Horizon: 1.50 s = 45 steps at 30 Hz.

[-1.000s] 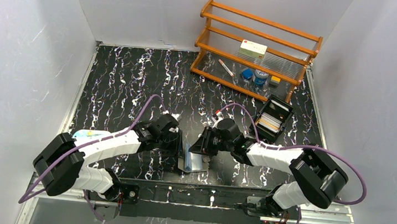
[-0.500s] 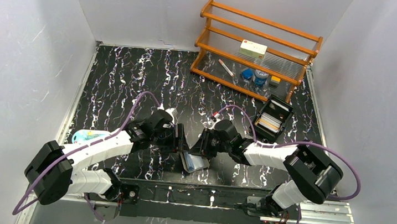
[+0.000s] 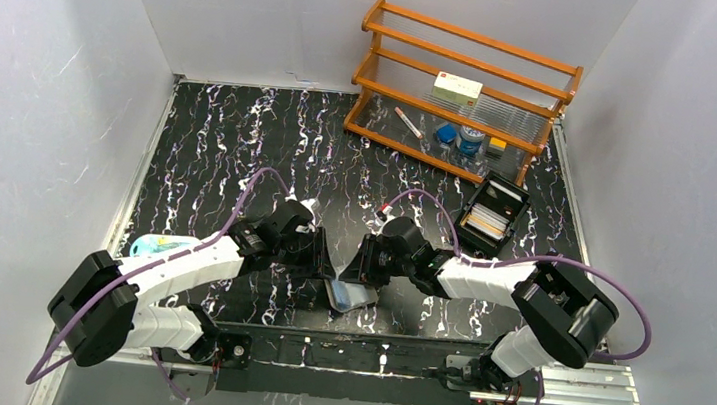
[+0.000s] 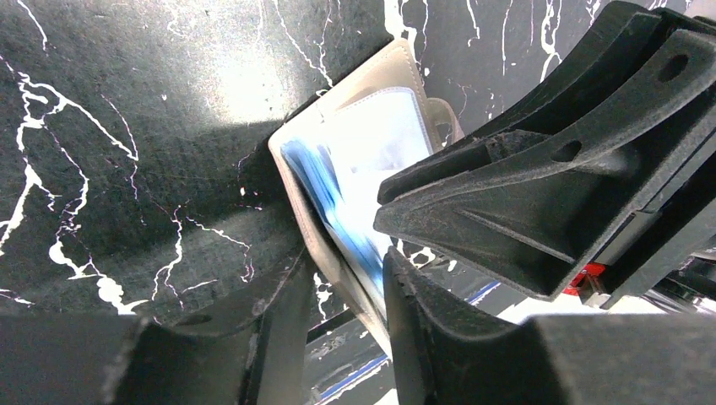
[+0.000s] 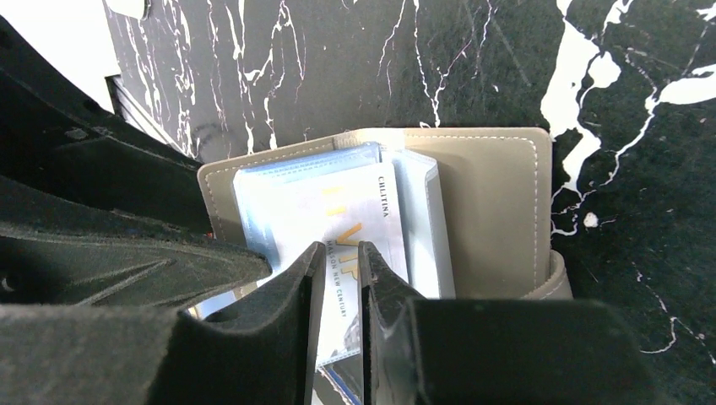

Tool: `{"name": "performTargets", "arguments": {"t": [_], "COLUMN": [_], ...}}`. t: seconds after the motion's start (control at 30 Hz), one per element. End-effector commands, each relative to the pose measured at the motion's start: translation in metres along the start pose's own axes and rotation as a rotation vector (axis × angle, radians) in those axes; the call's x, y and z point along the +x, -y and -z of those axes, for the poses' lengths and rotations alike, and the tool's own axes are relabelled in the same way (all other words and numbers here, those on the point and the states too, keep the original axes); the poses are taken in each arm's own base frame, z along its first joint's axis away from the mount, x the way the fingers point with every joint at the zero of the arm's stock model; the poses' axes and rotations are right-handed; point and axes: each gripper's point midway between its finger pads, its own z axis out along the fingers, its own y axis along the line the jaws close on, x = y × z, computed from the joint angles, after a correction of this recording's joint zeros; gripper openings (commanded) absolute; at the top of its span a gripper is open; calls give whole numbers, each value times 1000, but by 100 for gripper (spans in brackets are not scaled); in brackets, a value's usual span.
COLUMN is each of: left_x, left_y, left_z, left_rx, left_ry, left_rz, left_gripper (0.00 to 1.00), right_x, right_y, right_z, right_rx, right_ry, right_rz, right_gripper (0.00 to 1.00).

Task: Put the credit cards into the card holder
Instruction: Turn over the card slot in the card holder.

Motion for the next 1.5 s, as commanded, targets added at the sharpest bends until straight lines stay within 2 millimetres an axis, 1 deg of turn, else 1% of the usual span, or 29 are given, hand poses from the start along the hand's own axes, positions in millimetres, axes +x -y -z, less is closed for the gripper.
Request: {"name": "performTargets", "arguments": {"t": [0.0, 0.07, 0.13, 0.23, 0.4, 0.5, 0.6, 0.7, 0.77, 0.83, 0.9, 0.97, 1.0, 1.1, 1.23, 1.37, 1.47], "left_x": [-3, -3, -3, -4, -3, -3, -5, -9, -13, -16, -20, -23, -22, -24, -22, -17, -18], "left_y": [1, 1, 1, 2, 5, 9, 21, 36, 43, 43, 35, 24, 20, 18, 20, 19, 30], "left_z": [4, 4, 4, 5, 4, 6, 11, 17, 20, 19, 17, 18, 19, 19, 14, 7, 4], "left_rx": [11, 10, 11, 13, 35, 50, 101, 160, 184, 167, 96, 3, -28, -61, -70, -76, -17], "left_ry": [12, 12, 15, 18, 16, 11, 6, 17, 28, 32, 25, 15, 4, -16, -48, -81, -85], "left_rz": [-16, -23, -25, -30, -40, -46, -50, -57, -62, -71, -77, -76, -77, -76, -56, -27, -34], "left_gripper": [30, 23, 20, 15, 3, 0, 0, 0, 0, 0, 0, 0, 0, 0, 0, 0, 0], "right_x": [-10, -11, -11, -12, -9, -6, -6, -10, -14, -18, -25, -35, -39, -61, -86, -104, -127], "right_y": [-11, -8, -1, 4, 13, 19, 22, 19, 14, 10, 8, 9, 14, 13, 17, 30, 39], "right_z": [-3, -3, -3, -4, -9, -13, -16, -20, -23, -24, -21, -10, -3, 29, 70, 96, 116], "right_rx": [-14, 4, 36, 54, 79, 93, 96, 82, 70, 85, 118, 168, 205, 254, 328, 404, 506], "right_ry": [29, 35, 42, 47, 34, 27, 23, 35, 36, 29, 35, 45, 47, 107, 185, 224, 275], "right_rz": [23, 29, 36, 39, 39, 37, 37, 63, 83, 105, 121, 155, 164, 206, 241, 274, 320], "right_gripper": [28, 29, 29, 28, 28, 27, 27, 28, 30, 31, 33, 37, 39, 45, 47, 48, 48]}}
